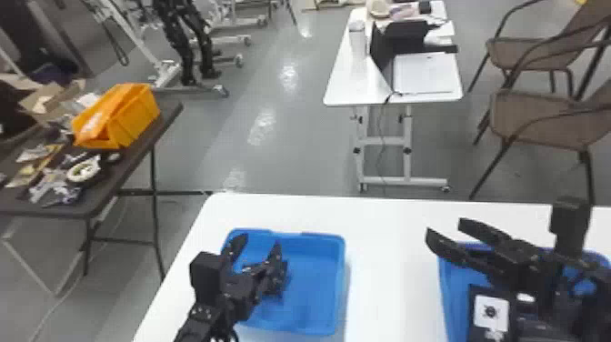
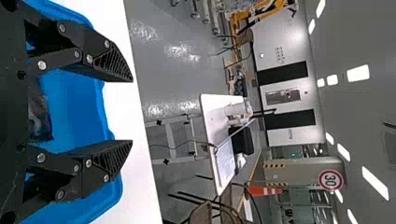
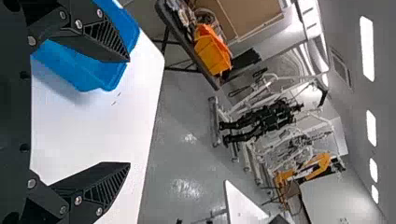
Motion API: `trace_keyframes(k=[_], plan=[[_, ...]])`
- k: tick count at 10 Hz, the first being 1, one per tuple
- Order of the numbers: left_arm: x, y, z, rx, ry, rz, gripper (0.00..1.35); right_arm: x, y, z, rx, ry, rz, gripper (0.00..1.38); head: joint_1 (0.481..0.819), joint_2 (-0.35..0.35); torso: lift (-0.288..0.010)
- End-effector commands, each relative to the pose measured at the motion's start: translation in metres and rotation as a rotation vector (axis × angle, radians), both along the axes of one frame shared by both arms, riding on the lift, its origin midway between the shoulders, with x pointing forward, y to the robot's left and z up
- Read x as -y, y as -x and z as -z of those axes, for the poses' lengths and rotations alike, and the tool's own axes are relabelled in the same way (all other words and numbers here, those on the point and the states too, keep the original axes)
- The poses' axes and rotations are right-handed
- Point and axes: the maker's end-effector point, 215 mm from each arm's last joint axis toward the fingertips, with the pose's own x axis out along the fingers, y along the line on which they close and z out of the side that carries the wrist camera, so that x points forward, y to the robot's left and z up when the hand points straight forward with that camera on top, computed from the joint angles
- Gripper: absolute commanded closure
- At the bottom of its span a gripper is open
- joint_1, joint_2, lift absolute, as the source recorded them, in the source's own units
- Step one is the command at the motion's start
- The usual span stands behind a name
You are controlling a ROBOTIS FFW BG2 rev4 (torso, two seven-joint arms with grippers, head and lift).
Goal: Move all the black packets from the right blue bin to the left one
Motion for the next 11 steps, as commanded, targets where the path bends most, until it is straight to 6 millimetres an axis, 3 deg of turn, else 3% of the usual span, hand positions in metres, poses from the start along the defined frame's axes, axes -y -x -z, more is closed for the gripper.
trace_keyframes(k=[1, 3, 4, 7, 9, 11], plan=[[-0.011, 0.003, -0.007, 0.026, 0.034, -0.012, 0.26, 0.04, 0.028, 0.037, -0.069, 0.065, 0.075, 0.25, 0.695, 0.259, 0.0], [-0.016, 0.004, -0.017, 0.055, 0.054, -0.001, 0.26, 0.093, 0.058, 0.083, -0.152, 0.152, 0.156, 0.25, 0.695, 0.221, 0.0], [-0.016, 0.002, -0.021, 0.067, 0.062, 0.003, 0.27, 0.104, 0.073, 0.1, -0.199, 0.179, 0.173, 0.25, 0.695, 0.196, 0.0], [-0.013, 0.002, -0.021, 0.065, 0.069, 0.014, 0.27, 0.107, 0.096, 0.13, -0.293, 0.244, 0.229, 0.25, 0.695, 0.16, 0.0], [-0.012, 0.001, -0.022, 0.065, 0.071, 0.021, 0.27, 0.112, 0.1, 0.134, -0.309, 0.28, 0.303, 0.25, 0.695, 0.158, 0.0], [-0.009, -0.002, -0.024, 0.069, 0.07, 0.033, 0.27, 0.103, 0.097, 0.129, -0.303, 0.294, 0.302, 0.25, 0.695, 0.155, 0.0]])
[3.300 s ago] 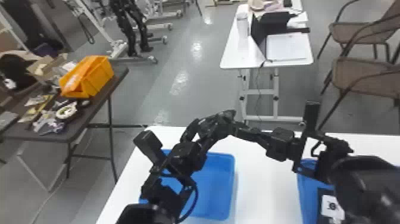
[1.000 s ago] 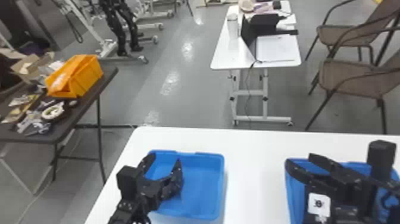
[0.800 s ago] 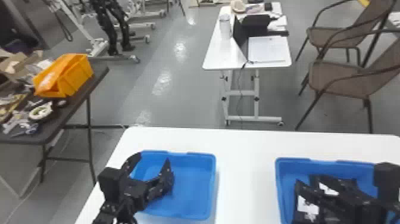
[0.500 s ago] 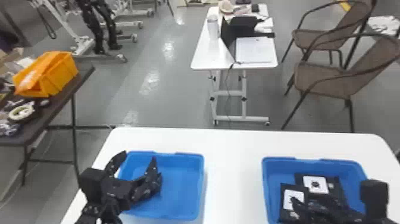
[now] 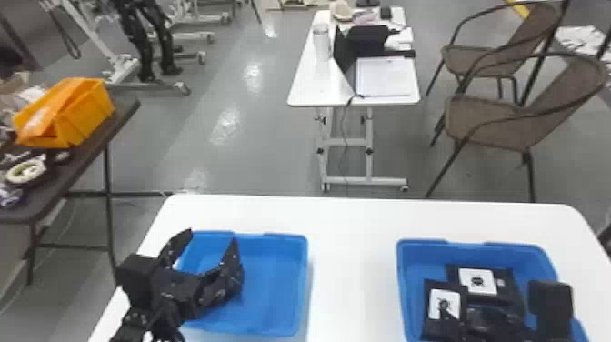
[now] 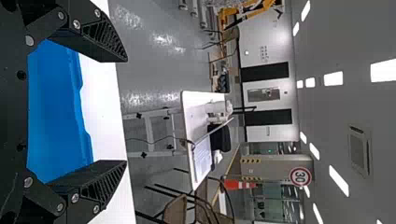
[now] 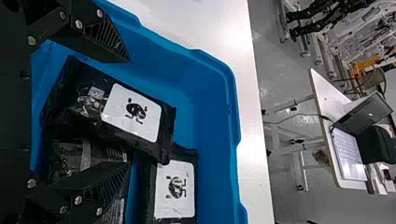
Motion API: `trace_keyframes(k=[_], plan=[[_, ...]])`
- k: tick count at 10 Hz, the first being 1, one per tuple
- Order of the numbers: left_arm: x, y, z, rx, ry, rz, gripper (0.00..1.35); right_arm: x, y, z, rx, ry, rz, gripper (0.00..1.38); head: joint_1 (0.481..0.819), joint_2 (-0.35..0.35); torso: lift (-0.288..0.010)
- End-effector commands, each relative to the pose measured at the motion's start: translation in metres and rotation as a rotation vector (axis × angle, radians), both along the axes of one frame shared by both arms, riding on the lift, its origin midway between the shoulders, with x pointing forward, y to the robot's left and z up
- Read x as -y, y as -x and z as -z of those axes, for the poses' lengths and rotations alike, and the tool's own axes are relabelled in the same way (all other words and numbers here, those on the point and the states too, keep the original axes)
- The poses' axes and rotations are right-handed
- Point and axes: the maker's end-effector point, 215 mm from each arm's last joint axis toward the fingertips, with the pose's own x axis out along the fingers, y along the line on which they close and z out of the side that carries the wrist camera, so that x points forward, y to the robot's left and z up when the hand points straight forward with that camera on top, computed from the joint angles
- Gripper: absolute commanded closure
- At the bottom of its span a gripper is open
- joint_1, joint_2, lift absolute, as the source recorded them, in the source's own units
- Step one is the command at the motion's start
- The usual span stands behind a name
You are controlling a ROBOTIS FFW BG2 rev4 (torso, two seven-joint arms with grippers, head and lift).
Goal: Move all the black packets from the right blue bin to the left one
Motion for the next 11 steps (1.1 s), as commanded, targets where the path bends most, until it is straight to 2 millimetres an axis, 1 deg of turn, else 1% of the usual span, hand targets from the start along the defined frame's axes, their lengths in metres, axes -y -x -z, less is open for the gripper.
trace_keyframes(k=[1, 2, 4, 5, 6, 8, 9, 10, 11], plan=[[0.001, -0.001, -0.001, 0.001, 0.001, 0.002, 0.27, -0.004, -0.002, -0.003, 0.002, 0.004, 0.011, 0.25, 0.695, 0.158, 0.0], [0.001, -0.001, -0.001, 0.003, 0.003, 0.005, 0.27, -0.007, -0.003, 0.0, -0.003, 0.006, 0.016, 0.25, 0.695, 0.156, 0.0], [0.003, -0.003, -0.003, 0.007, 0.003, 0.008, 0.27, -0.007, -0.008, 0.004, -0.008, 0.042, 0.028, 0.25, 0.695, 0.16, 0.0], [0.003, -0.003, -0.003, 0.006, 0.004, 0.008, 0.27, -0.012, -0.011, 0.015, -0.026, 0.031, 0.025, 0.25, 0.695, 0.159, 0.0], [0.005, -0.004, -0.003, 0.007, 0.006, 0.012, 0.27, -0.017, -0.016, 0.019, -0.032, 0.029, 0.008, 0.25, 0.695, 0.163, 0.0], [0.006, -0.005, -0.004, 0.008, 0.004, 0.013, 0.27, -0.02, -0.016, 0.028, -0.055, 0.018, 0.016, 0.25, 0.695, 0.167, 0.0], [0.007, -0.006, -0.004, 0.009, 0.002, 0.017, 0.27, -0.023, -0.012, 0.037, -0.096, 0.001, 0.016, 0.38, 0.695, 0.168, 0.0], [0.007, -0.007, -0.004, 0.009, -0.005, 0.018, 0.27, -0.027, -0.01, 0.043, -0.137, -0.007, 0.0, 0.82, 0.695, 0.172, 0.0], [0.007, -0.007, -0.005, 0.01, -0.007, 0.018, 0.27, -0.037, -0.004, 0.051, -0.176, -0.052, -0.023, 1.01, 0.695, 0.177, 0.0]])
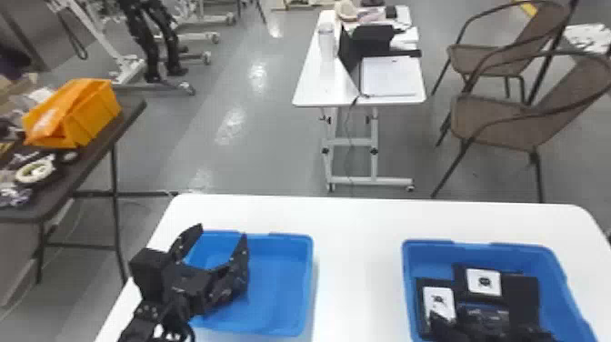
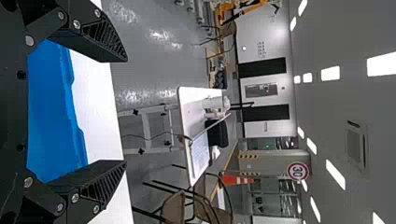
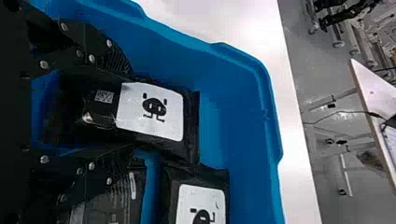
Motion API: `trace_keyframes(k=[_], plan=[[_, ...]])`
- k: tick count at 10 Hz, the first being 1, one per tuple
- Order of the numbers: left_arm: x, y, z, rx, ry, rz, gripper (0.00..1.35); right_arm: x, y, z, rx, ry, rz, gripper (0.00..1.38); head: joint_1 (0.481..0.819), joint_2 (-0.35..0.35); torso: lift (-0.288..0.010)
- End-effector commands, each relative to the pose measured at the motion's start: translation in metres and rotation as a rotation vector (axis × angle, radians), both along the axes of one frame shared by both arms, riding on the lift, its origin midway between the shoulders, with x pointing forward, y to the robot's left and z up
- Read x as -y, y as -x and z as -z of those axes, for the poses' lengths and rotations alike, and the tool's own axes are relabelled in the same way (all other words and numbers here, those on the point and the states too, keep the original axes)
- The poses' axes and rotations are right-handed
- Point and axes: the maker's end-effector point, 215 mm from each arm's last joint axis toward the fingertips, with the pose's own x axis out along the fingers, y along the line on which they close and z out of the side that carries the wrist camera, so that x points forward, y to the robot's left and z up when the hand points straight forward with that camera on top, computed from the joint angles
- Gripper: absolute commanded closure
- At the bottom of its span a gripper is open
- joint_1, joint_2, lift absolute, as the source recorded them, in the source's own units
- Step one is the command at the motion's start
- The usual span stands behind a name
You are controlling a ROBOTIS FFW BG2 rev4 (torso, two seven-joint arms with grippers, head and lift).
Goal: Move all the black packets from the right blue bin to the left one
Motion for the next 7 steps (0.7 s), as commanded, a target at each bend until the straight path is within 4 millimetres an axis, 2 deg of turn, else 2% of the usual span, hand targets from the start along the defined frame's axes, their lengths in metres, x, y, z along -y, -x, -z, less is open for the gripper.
trace_keyframes(k=[1, 3, 5, 6, 7], plan=[[0.0, 0.0, 0.001, 0.0, 0.001, -0.001, 0.27, -0.006, 0.002, 0.002, -0.013, -0.029, -0.018, 1.29, 0.695, 0.183, 0.0], [0.001, 0.0, 0.001, 0.002, 0.002, -0.001, 0.27, -0.009, 0.003, -0.013, 0.026, -0.054, -0.003, 1.28, 0.695, 0.194, 0.0], [0.0, -0.001, -0.001, 0.007, 0.007, -0.002, 0.27, 0.001, 0.011, -0.027, 0.045, -0.079, 0.036, 1.28, 0.695, 0.197, 0.0], [0.0, -0.001, -0.003, 0.011, 0.015, -0.003, 0.27, 0.014, 0.015, -0.044, 0.079, -0.059, 0.051, 1.28, 0.695, 0.193, 0.0], [0.001, -0.002, -0.007, 0.022, 0.035, -0.004, 0.27, 0.028, 0.011, -0.073, 0.125, -0.051, 0.066, 1.28, 0.695, 0.185, 0.0]])
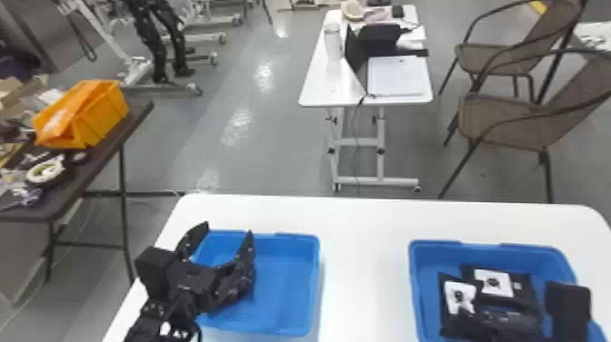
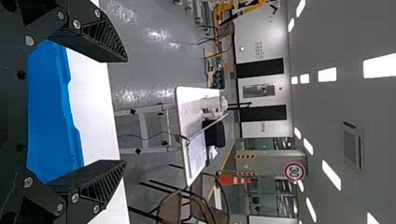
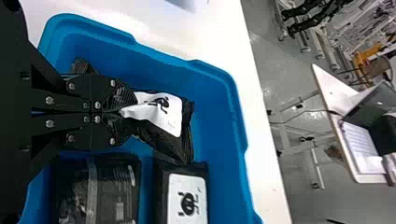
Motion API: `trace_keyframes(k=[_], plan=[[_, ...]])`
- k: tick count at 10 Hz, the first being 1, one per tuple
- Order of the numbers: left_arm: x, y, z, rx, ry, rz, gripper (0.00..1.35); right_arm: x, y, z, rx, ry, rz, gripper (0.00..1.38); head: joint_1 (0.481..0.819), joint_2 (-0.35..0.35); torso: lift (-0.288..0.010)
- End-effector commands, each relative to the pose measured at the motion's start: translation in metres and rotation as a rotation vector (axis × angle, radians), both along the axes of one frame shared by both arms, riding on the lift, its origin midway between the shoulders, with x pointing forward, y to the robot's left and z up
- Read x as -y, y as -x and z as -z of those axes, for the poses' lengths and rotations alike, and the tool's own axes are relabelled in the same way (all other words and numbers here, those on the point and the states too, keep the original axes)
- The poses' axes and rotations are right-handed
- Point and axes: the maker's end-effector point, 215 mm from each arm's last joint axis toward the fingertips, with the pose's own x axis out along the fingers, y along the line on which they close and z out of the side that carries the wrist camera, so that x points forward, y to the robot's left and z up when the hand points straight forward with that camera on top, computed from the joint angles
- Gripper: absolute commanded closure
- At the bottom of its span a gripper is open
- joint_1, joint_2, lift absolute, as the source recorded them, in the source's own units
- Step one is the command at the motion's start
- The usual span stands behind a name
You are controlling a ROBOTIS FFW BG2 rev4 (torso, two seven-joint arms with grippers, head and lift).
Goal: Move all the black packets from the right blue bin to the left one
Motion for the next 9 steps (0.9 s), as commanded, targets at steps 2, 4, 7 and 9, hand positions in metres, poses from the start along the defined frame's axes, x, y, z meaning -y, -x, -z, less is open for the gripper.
trace_keyframes(k=[2, 4, 7, 9], plan=[[0.007, -0.009, -0.016, 0.016, 0.078, -0.002, 0.27, -0.023, -0.054, -0.081, 0.206, -0.086, -0.123, 1.28, 0.695, 0.161, 0.0], [0.029, -0.026, -0.028, -0.029, 0.182, 0.025, 0.26, -0.103, -0.111, -0.124, 0.361, -0.158, -0.338, 1.28, 0.695, 0.188, 0.0], [0.082, -0.045, -0.037, -0.105, 0.371, 0.112, 0.27, -0.191, -0.135, -0.15, 0.446, -0.197, -0.568, 1.28, 0.695, 0.235, 0.0], [0.099, -0.053, -0.042, -0.127, 0.432, 0.148, 0.27, -0.247, -0.126, -0.169, 0.467, -0.234, -0.713, 1.28, 0.695, 0.251, 0.0]])
